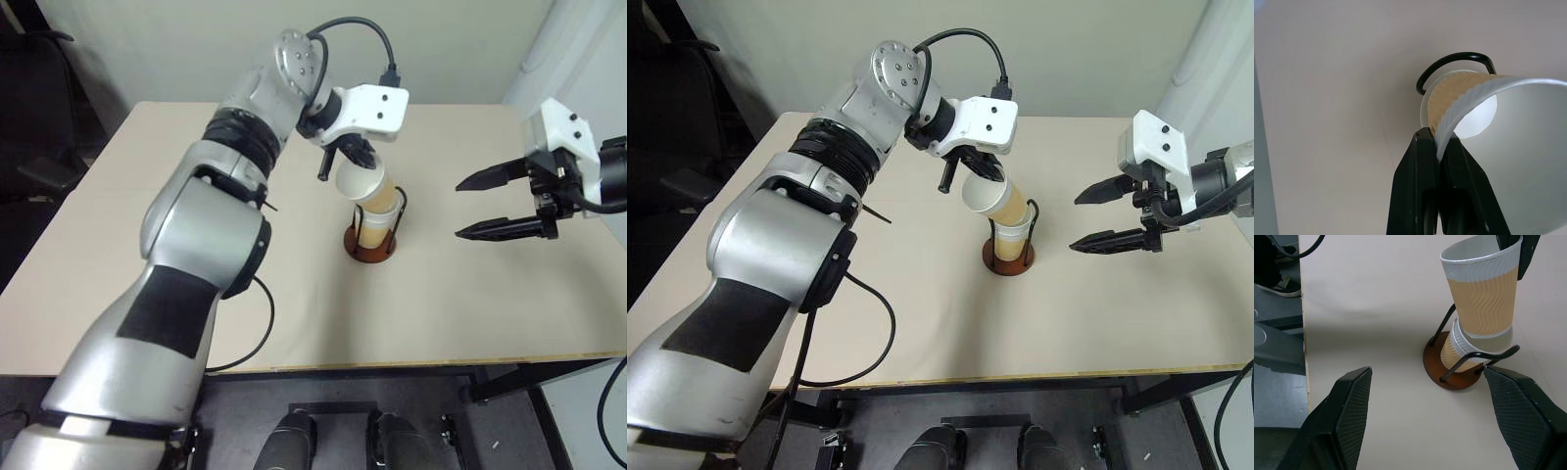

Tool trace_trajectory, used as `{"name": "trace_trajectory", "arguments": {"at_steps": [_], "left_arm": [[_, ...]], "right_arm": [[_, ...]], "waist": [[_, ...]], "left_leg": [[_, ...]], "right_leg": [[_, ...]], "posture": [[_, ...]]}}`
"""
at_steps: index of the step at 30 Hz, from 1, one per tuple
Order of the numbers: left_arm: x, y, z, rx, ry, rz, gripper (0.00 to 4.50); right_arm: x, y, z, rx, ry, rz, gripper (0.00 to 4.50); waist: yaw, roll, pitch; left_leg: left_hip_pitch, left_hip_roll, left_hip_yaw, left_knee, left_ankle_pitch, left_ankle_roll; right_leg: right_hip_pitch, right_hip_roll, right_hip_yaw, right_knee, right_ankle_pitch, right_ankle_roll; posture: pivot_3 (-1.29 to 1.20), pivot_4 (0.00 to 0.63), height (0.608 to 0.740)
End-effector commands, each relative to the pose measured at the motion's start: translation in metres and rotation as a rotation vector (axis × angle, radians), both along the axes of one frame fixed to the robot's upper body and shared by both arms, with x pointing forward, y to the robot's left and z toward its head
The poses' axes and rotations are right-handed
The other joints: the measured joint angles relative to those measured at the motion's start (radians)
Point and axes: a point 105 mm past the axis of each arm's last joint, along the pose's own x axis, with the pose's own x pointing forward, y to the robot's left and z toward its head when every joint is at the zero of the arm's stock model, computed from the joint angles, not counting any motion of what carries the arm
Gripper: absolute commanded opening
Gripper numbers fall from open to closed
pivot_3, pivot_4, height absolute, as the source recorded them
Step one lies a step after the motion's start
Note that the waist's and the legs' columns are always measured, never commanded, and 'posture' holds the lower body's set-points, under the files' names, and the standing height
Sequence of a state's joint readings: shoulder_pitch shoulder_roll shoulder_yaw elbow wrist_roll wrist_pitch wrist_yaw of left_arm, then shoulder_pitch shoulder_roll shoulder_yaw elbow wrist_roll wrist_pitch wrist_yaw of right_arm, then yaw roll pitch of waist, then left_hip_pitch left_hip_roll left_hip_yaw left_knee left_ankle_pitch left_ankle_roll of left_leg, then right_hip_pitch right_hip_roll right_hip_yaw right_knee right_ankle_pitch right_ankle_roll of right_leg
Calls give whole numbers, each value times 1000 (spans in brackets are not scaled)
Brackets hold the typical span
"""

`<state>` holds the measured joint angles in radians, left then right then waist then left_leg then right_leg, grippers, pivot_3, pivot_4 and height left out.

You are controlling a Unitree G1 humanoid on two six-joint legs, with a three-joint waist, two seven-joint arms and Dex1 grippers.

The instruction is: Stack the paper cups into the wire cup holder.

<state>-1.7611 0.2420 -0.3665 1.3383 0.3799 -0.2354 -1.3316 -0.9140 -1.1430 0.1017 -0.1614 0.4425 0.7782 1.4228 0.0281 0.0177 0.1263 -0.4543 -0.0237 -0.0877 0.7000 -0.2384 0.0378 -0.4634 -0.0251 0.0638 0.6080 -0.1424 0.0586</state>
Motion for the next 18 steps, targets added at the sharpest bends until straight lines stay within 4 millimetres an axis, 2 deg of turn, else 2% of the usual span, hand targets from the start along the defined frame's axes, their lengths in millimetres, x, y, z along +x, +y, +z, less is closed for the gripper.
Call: {"name": "trace_trajectory", "arguments": {"at_steps": [1,6,13,16,18], "left_arm": [[0,-2,4,26,-25,4,61],[4,-3,1,47,-53,29,61],[13,7,-2,105,-119,73,61],[13,8,-3,109,-113,79,688],[12,7,-2,112,-105,72,1386]], "right_arm": [[-6,-2,13,4,-48,-1,3716],[-7,-2,11,5,-44,-8,3716],[-9,-5,10,2,-38,-17,3716],[-11,-5,9,-2,-32,-17,3716],[-12,-5,9,-6,-26,-16,3716]], "waist": [[0,0,0],[0,0,0],[0,0,0],[0,0,0],[0,0,0]], "left_leg": [[0,0,1,0,0,0],[0,0,1,0,0,1],[1,0,4,0,-1,1],[1,0,5,0,-1,1],[1,0,5,0,-1,2]], "right_leg": [[0,1,-1,0,0,0],[0,-1,1,0,0,1],[0,0,2,0,0,2],[0,0,3,0,0,2],[0,0,4,0,0,2]], "posture": [[0,150,740],[0,150,740],[0,150,740],[0,150,740],[0,150,740]]}}
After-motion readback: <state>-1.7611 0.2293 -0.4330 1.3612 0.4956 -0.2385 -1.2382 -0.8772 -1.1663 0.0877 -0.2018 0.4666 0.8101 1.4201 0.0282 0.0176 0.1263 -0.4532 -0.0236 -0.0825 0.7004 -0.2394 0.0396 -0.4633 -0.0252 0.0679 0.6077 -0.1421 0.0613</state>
